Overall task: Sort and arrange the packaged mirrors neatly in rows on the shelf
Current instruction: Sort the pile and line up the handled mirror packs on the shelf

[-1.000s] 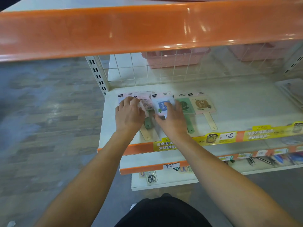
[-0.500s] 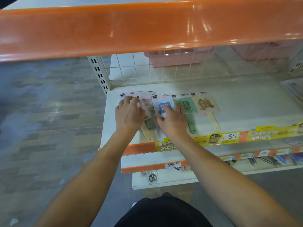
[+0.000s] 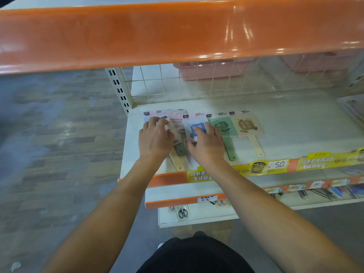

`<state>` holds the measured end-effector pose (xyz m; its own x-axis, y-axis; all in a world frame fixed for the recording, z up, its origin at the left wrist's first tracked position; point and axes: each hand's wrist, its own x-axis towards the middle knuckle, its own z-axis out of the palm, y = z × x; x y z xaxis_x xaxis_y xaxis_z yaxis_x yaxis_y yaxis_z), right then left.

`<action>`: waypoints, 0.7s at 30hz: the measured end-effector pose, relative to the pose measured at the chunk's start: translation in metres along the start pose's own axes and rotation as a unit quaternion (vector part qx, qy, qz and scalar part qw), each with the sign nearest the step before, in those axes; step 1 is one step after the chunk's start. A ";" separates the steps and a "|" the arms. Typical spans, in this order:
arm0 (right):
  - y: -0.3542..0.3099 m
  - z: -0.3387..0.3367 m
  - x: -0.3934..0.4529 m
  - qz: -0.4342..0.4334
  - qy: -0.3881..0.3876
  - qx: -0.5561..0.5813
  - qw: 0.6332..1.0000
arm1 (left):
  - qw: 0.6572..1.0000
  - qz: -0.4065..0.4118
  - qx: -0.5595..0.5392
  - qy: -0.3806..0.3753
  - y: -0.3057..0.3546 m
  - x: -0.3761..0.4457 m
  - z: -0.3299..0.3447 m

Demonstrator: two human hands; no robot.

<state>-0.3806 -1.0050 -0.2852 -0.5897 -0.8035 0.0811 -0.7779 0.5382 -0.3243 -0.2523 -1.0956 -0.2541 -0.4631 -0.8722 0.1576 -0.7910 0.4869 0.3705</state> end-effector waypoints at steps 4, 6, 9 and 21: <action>-0.002 -0.002 0.000 0.002 -0.011 -0.004 1.000 | 1.000 -0.001 0.003 -0.003 -0.001 -0.001 -0.001; -0.002 -0.003 0.000 0.003 -0.015 -0.005 1.000 | 1.000 -0.003 0.004 -0.003 -0.002 -0.001 -0.001; -0.003 -0.004 -0.001 0.008 -0.020 -0.007 1.000 | 1.000 -0.006 -0.002 0.000 -0.003 -0.001 -0.001; -0.004 -0.007 -0.001 0.016 -0.018 -0.015 1.000 | 1.000 -0.009 -0.010 0.004 -0.003 -0.002 -0.001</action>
<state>-0.3779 -1.0044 -0.2773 -0.6070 -0.7938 0.0371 -0.7650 0.5710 -0.2977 -0.2479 -1.0953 -0.2546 -0.4451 -0.8815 0.1572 -0.7914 0.4695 0.3914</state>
